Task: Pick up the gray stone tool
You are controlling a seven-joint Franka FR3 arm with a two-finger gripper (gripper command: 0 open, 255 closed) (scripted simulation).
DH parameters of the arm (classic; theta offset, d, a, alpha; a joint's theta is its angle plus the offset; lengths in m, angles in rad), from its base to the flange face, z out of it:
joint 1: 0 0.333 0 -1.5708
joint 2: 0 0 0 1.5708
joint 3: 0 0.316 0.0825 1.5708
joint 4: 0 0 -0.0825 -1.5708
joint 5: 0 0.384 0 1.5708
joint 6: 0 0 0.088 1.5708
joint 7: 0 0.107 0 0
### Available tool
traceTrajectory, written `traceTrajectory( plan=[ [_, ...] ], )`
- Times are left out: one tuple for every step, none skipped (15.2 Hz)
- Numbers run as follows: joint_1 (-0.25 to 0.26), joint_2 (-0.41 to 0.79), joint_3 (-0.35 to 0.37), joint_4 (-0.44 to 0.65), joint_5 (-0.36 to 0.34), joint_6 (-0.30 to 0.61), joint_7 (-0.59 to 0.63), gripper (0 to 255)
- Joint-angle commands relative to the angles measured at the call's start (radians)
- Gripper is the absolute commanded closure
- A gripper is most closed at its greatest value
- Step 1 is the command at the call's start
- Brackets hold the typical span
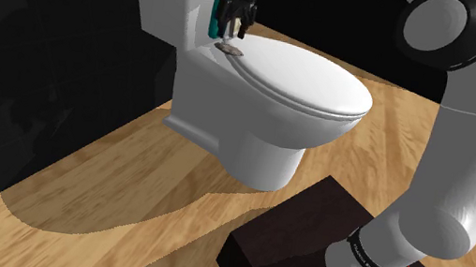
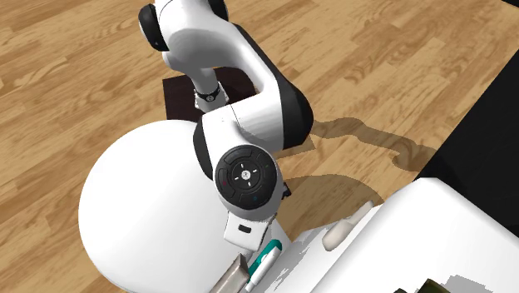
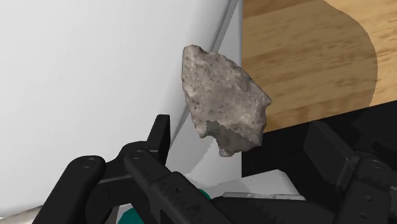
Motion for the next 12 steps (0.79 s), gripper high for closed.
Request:
traceTrajectory(
  plan=[
    [0.001,0.012,0.000,-0.005,-0.001,0.018,-0.001,0],
    [0.001,0.010,0.000,-0.022,0.000,0.032,-0.002,0],
    [0.000,0.008,0.000,-0.038,0.000,0.047,-0.003,0],
    [0.000,0.007,0.000,-0.054,0.000,0.061,-0.004,0],
    [0.000,0.005,0.000,-0.070,0.000,0.075,-0.005,0],
    [0.000,0.005,0.000,-0.079,0.000,0.083,-0.006,0],
    [0.000,0.004,0.000,-0.079,0.000,0.084,-0.006,0],
    [0.000,0.005,0.000,-0.079,0.000,0.084,-0.006,0],
    [0.000,0.005,0.000,-0.079,0.000,0.084,-0.007,255],
    [0.000,0.006,0.000,-0.079,0.000,0.084,-0.007,255],
    [0.000,0.004,-0.001,-0.080,0.000,0.085,-0.007,255],
    [-0.001,0.004,-0.001,-0.080,0.000,0.084,-0.007,255]
  ],
)
